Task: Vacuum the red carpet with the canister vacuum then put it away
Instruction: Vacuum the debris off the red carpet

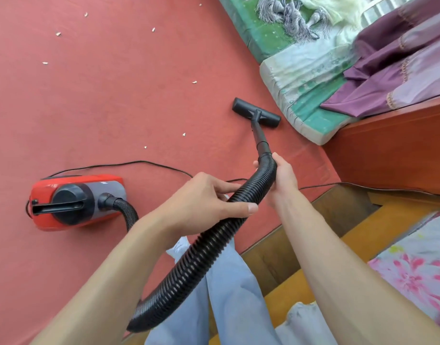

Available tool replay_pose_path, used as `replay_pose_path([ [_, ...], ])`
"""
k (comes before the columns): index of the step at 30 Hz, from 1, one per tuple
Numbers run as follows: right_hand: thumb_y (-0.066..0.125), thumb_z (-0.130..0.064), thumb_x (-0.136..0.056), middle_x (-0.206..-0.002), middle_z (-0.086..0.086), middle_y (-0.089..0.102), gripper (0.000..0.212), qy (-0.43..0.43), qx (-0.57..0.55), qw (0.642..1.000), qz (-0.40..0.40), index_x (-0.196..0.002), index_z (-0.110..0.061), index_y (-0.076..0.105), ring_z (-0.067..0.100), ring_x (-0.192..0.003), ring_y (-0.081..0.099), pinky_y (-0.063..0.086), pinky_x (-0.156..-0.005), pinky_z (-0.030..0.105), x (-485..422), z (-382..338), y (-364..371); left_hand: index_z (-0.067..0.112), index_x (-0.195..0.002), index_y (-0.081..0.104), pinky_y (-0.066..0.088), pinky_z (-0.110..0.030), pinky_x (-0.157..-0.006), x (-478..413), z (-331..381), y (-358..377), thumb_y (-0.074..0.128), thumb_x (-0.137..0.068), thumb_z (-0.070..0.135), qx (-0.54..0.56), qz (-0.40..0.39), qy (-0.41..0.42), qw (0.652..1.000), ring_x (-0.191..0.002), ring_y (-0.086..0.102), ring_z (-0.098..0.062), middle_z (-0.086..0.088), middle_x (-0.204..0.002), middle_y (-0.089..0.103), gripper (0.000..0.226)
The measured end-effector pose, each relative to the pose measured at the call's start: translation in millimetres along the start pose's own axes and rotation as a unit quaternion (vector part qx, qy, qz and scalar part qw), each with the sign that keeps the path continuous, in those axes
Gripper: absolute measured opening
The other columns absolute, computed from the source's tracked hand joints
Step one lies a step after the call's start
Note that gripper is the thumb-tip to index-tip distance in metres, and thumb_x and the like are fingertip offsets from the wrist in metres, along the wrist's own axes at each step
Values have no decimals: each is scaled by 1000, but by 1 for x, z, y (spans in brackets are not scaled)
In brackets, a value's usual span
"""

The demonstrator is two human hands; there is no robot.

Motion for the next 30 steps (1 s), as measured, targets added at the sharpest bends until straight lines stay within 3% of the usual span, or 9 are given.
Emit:
replay_pose_path([
  [3,62,-22,-91,-76,15,62,25,-15,-18,1000,12,-108,-4,58,19,-53,60,48,-45,22,14,-7,-3,40,-107,77,53,-33,-69,17,-2,-5,81,-77,33,52,-47,-6,998,-67,62,-14,-2,-75,65,31],
  [9,64,-30,-90,-84,12,66,36,21,4,1000,-18,-117,-6,60,21,-66,65,53,-66,33,27,22,-25,35,-106,79,57,-30,-60,31,-4,-17,81,-73,32,68,-79,-24,994,-69,67,-20,-15,-86,69,34],
  [12,61,-33,-93,-92,12,66,46,40,3,999,-29,-127,-3,58,19,-71,64,53,-62,30,16,26,-20,40,-104,78,60,-45,-76,21,-12,-13,81,-77,36,42,-60,-28,997,-69,67,-19,-9,-82,69,27],
  [14,60,-34,-94,-99,11,63,48,43,2,999,-19,-131,-3,57,18,-74,63,52,-62,29,7,20,-13,39,-103,78,58,-49,-83,12,-17,-8,80,-80,38,43,-24,-21,999,-69,65,-17,-6,-79,68,23],
  [18,53,-35,-98,-83,10,63,36,19,-9,1000,-23,-114,-3,59,15,-59,59,49,-47,20,-2,-7,8,32,-107,76,57,-34,-73,-2,-13,1,78,-83,37,58,38,3,998,-66,65,-12,-6,-77,69,25],
  [21,51,-33,-99,-72,9,59,28,8,-27,999,-31,-97,-5,57,13,-44,55,46,-42,17,8,-22,17,29,-107,77,60,-31,-71,0,0,0,80,-81,34,70,44,14,996,-70,69,-13,-13,-91,76,27],
  [23,51,-31,-98,-73,9,59,28,17,-44,998,-51,-94,-4,57,15,-51,57,48,-48,21,19,-28,18,27,-104,79,59,-27,-71,10,10,-6,81,-78,32,83,32,22,996,-72,70,-13,-11,-95,77,27],
  [27,50,-31,-99,-83,12,61,31,68,-65,989,-117,-101,-1,58,21,-72,62,51,-69,36,33,-15,14,31,-97,81,56,-34,-71,28,27,-24,80,-71,36,65,4,26,998,-68,65,-14,-13,-94,76,26],
  [30,51,-33,-98,-84,11,61,32,74,-36,989,-126,-108,-3,56,22,-77,60,48,-94,36,23,-2,17,31,-97,81,55,-30,-66,29,27,-35,80,-71,38,39,1,17,999,-65,66,-13,-11,-90,77,27],
])
Point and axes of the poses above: each hand's wrist, its own x-axis away from the middle knuckle, its own y-axis out of the palm, z = x × y, the point moved 8 cm from there along -x, towards the middle knuckle
